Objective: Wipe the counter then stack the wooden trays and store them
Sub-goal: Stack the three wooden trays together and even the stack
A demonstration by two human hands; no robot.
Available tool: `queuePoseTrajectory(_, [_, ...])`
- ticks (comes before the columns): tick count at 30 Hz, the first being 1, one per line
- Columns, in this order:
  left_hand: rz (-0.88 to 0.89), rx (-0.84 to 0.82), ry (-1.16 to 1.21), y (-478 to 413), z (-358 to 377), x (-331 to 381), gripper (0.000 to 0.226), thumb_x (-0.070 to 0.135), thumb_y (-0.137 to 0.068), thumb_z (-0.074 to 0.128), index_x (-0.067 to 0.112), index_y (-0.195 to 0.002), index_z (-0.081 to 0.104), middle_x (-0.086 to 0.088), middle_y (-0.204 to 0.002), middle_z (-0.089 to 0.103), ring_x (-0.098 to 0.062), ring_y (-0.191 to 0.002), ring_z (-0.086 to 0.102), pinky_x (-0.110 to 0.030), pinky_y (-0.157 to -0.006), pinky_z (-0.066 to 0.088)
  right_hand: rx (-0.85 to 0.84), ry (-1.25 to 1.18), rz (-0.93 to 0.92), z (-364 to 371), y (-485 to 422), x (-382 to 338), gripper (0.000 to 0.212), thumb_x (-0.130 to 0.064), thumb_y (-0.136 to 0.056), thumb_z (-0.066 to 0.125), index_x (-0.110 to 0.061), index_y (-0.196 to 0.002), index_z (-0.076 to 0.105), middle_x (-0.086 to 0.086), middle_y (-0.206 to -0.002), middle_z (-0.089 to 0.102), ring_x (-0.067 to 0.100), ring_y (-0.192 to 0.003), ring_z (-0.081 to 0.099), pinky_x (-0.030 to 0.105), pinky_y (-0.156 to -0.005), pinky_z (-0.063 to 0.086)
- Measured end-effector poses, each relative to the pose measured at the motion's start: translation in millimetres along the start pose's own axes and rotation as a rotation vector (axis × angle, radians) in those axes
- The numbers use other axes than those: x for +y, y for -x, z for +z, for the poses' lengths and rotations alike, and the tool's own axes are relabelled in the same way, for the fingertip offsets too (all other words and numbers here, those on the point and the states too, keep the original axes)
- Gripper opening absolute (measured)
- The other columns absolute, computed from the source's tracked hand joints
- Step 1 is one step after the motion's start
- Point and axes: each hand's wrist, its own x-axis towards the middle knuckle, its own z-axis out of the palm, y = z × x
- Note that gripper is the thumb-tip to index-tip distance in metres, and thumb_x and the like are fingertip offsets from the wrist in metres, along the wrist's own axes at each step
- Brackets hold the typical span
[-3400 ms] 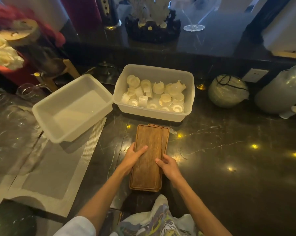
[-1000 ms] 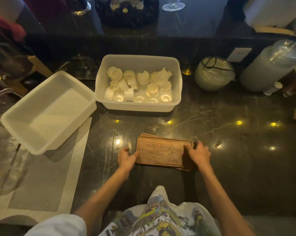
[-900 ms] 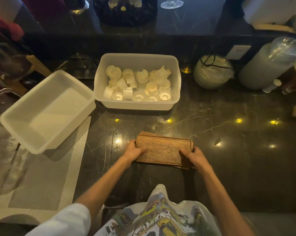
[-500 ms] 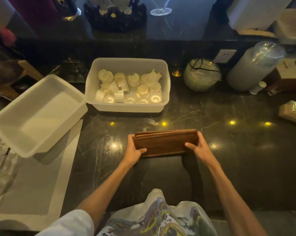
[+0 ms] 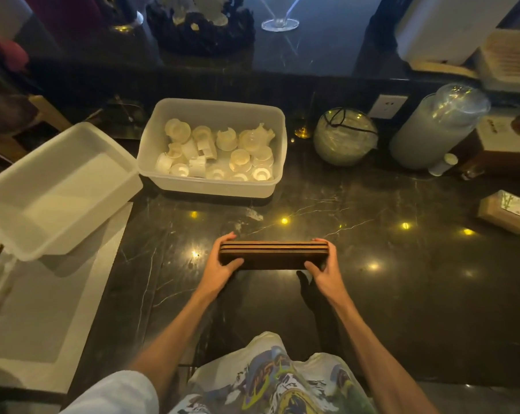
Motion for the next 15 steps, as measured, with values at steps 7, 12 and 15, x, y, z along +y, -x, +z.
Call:
queuePoseTrajectory(7, [-0.048,0.038,0.024,-1,8,-1,0.049,0.015,-0.088,0.071,0.021,-0.131,0.048,0.004,-0.122,0.061,-0.005,-0.113,0.06,-0.028,-0.098,0.05,-0.05,0.044,0.035,3,-5,3,0.068,-0.009,-0.099,0.059,-0.012,-0.15,0.013,0.013,-0.141,0.048,0.02,-0.133,0.05,0.034,-0.112,0.044])
queuePoseTrajectory(12, [-0.051,0.07,-0.003,-19,14,17,0.039,0.023,-0.089,0.07,0.033,-0.118,0.047,0.015,-0.111,0.061,0.012,-0.097,0.061,-0.015,-0.083,0.05,-0.034,0.075,0.02,-6,-24,-9,0.06,-0.012,-0.099,0.06,-0.01,-0.146,0.024,0.011,-0.141,0.049,0.022,-0.132,0.05,0.034,-0.109,0.046])
queuePoseTrajectory(15, [-0.164,0.042,-0.008,-30,13,27,0.044,0.033,-0.087,0.072,0.021,-0.123,0.048,0.007,-0.114,0.062,-0.005,-0.102,0.063,-0.025,-0.086,0.052,-0.079,0.079,0.075,-21,-34,-13,0.061,-0.027,-0.096,0.066,-0.017,-0.145,0.031,0.001,-0.136,0.051,0.011,-0.119,0.056,0.021,-0.093,0.048])
